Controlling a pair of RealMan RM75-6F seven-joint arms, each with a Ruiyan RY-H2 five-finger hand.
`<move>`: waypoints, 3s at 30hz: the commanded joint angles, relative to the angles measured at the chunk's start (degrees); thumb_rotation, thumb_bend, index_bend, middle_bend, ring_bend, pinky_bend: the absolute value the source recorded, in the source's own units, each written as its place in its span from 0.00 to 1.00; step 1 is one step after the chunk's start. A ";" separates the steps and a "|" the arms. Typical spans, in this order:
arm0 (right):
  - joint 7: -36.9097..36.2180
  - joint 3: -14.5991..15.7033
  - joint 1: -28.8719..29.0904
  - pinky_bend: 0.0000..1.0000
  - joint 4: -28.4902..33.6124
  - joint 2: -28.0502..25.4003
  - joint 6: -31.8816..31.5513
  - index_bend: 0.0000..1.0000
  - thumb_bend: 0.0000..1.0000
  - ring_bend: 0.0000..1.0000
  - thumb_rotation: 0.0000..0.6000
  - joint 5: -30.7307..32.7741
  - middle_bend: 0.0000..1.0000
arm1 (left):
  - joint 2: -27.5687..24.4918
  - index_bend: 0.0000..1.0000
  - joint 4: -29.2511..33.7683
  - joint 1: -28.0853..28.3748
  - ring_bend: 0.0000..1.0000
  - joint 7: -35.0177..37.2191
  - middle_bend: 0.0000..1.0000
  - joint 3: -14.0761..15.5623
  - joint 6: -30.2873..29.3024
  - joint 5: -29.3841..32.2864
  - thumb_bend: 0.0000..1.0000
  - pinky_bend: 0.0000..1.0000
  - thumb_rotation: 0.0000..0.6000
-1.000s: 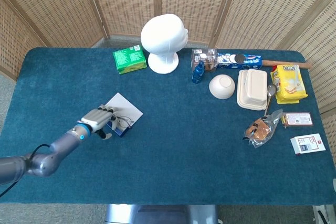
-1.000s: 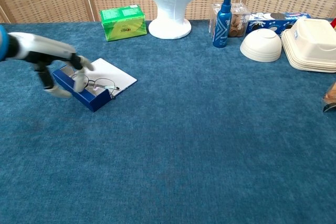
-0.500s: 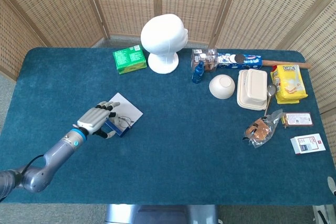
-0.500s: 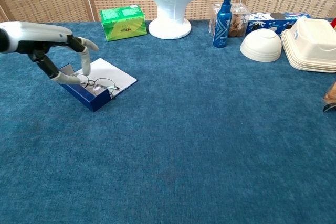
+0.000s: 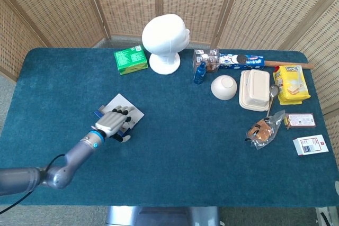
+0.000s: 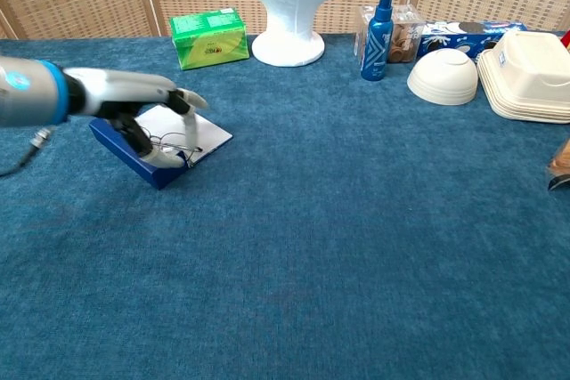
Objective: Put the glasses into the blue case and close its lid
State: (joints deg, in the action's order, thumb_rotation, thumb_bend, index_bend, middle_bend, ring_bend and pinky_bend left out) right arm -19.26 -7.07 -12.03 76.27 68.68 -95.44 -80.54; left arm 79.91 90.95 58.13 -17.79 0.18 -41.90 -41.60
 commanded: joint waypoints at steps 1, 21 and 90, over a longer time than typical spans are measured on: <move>-0.14 0.00 -0.21 0.14 -0.05 -0.04 -0.07 0.00 0.28 0.00 0.98 0.23 0.13 | 2.08 0.38 -1.57 1.01 0.00 -1.30 0.03 -0.21 0.83 0.90 0.30 0.00 0.82; 0.22 0.14 -0.03 0.15 0.49 0.01 -0.62 0.00 0.27 0.00 0.97 -0.78 0.13 | -6.38 0.48 5.97 -2.48 0.00 -5.68 0.04 5.78 -3.33 -0.56 0.30 0.00 0.81; -2.17 0.57 -1.36 0.15 -0.15 0.22 -3.20 0.00 0.27 0.00 0.97 -1.73 0.13 | -8.18 0.13 -7.61 -8.74 0.00 -2.13 0.00 0.53 4.63 13.92 0.30 0.00 0.66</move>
State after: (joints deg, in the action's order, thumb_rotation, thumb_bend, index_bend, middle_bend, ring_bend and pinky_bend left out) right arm -21.44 -6.50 -13.39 76.12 68.89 -98.65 -82.28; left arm 71.78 83.40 49.17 -19.95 0.58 -37.48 -27.98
